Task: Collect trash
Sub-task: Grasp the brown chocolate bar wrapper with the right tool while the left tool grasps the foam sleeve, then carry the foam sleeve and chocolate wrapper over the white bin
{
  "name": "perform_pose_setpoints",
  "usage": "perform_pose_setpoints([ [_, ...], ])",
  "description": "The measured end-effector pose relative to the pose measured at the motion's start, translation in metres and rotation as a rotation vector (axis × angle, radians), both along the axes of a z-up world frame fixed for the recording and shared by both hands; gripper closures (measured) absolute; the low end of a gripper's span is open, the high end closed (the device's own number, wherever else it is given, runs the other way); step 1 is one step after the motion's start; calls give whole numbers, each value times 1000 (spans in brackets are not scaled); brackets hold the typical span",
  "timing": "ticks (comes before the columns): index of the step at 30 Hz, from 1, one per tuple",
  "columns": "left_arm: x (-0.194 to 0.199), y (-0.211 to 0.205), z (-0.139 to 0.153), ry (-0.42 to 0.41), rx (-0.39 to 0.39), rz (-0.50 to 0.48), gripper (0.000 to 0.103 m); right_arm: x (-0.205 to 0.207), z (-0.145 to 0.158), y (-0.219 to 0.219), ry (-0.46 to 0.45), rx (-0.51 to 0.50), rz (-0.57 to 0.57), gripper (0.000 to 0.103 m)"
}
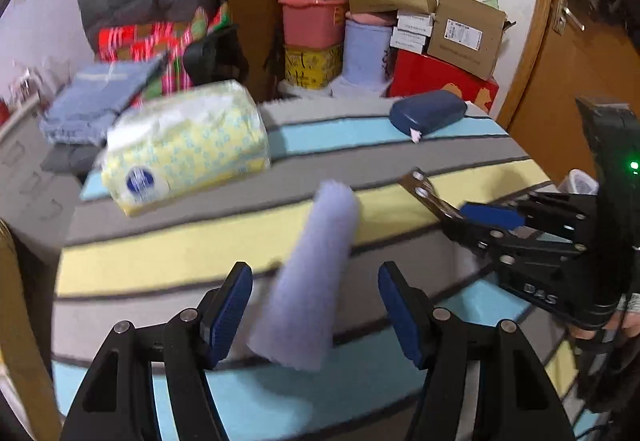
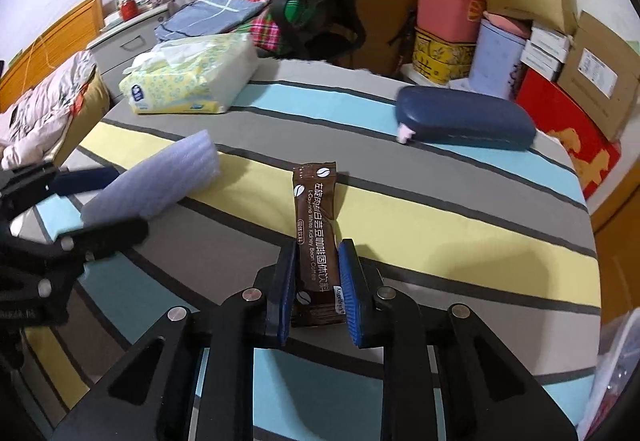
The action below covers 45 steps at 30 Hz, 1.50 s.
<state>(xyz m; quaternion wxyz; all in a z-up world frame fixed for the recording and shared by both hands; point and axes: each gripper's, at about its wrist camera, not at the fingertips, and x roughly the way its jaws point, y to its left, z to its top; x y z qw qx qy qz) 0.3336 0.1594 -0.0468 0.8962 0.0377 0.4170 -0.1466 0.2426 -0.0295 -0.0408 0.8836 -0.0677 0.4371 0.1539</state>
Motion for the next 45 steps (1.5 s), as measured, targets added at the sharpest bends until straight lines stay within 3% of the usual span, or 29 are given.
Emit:
perform_pose_setpoints([
  [5, 16, -2, -13, 56, 3, 23, 38, 1, -1, -8, 8, 22, -23, 81],
  [12, 16, -11, -20, 68, 3, 33, 39, 0, -1, -12, 2, 37, -29, 81],
  [14, 16, -13, -20, 68, 12, 37, 46, 0, -1, -12, 2, 41, -31, 81],
  [16, 16, -15, -19, 61, 22, 45, 62, -1, -1, -14, -1, 42, -30, 81],
  [19, 14, -19, -18, 67, 17, 56, 75, -3, 0, -17, -5, 50, -33, 81],
  [23, 8, -24, -16, 66, 29, 84, 77, -6, 3, -23, -12, 64, -39, 81],
  [30, -17, -42, -3, 45, -24, 69, 77, -18, 9, -39, -22, 85, -65, 81],
  [37, -50, -67, 23, 2, -87, 41, 77, -40, 24, -58, -61, 95, -88, 81],
  [45, -90, -106, 55, -74, -91, -6, 77, -68, 46, -92, -127, 111, -140, 81],
])
